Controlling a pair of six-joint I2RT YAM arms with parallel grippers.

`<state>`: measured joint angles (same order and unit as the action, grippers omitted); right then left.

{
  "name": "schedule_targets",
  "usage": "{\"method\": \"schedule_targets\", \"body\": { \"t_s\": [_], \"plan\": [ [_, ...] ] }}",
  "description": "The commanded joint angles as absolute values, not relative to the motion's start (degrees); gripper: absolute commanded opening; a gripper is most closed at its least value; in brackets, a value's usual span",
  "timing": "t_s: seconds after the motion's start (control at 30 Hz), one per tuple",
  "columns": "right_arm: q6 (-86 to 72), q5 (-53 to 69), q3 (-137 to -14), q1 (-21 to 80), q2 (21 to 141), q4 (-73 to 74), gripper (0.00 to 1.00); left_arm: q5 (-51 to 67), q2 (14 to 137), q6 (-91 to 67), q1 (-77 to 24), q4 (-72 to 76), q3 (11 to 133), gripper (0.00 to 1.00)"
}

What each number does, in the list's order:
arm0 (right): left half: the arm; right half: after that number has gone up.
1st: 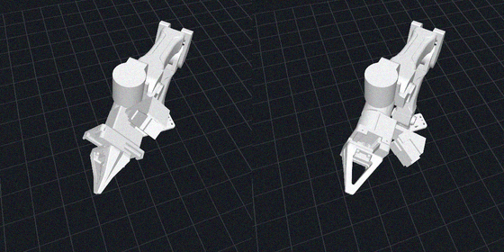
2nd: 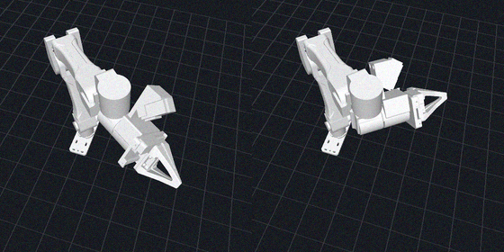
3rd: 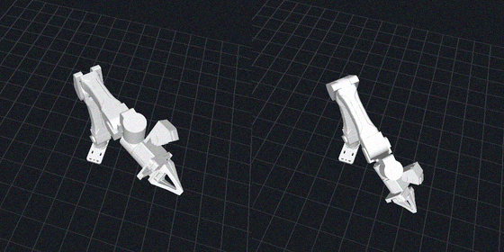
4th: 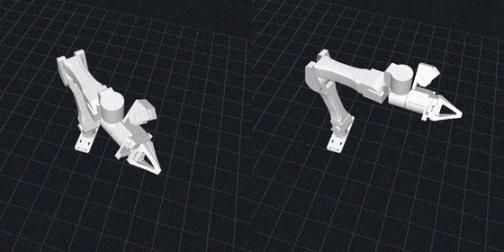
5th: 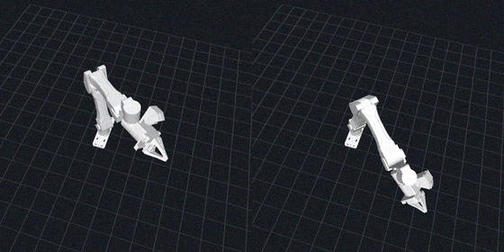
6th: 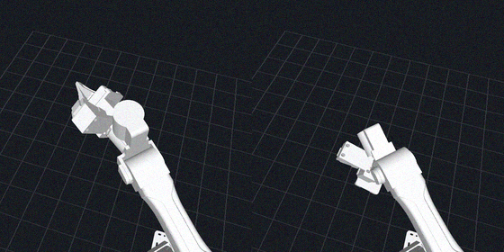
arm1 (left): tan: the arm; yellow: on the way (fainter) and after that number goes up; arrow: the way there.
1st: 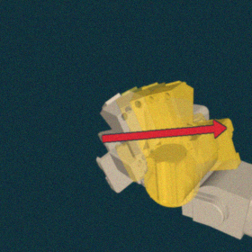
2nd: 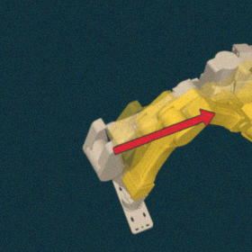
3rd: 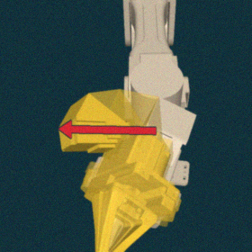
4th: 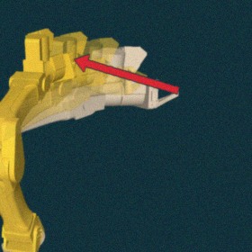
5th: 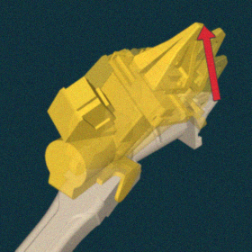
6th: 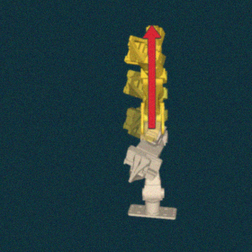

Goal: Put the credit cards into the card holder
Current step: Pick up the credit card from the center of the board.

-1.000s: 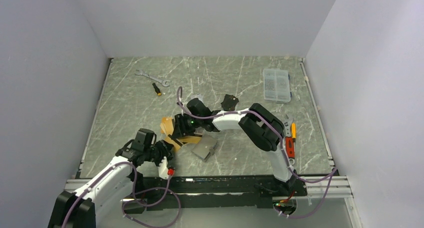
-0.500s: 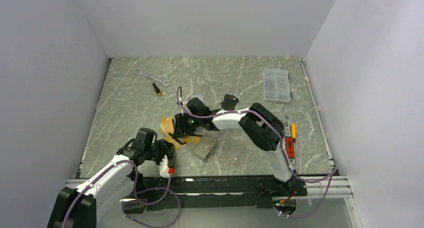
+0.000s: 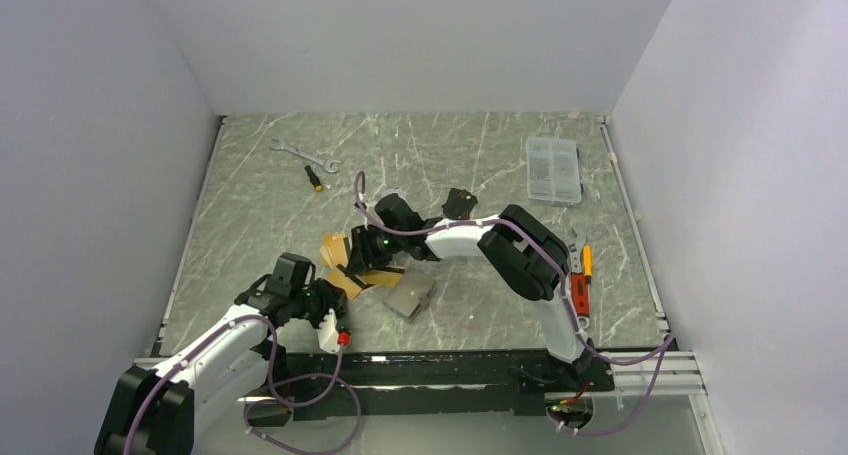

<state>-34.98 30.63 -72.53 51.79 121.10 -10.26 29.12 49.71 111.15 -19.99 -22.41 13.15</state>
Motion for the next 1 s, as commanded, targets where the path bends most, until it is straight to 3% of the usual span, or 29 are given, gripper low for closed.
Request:
{"method": "schedule_targets", "body": {
  "t_s": [0.0,0.43,0.67,0.97],
  "plan": [
    [-36.0,32.9,-71.0,52.1,121.1,-13.7,0.38,28.0,51.2,109.5,-20.2,-26.7,14.0,0.16],
    [-37.7,34.2,-68.6,51.9,121.1,-15.5,0.34,27.3,52.2,108.3,-21.0,-27.7,14.9,0.10],
    [-40.8,37.7,-68.3,51.9,120.7,-19.6,0.28,27.0,53.3,107.3,-21.3,-28.1,15.8,0.01],
    [-43.3,40.7,-66.7,51.9,120.3,-25.4,0.21,26.6,53.7,106.9,-21.4,-27.7,15.9,0.02]
  ]
}}
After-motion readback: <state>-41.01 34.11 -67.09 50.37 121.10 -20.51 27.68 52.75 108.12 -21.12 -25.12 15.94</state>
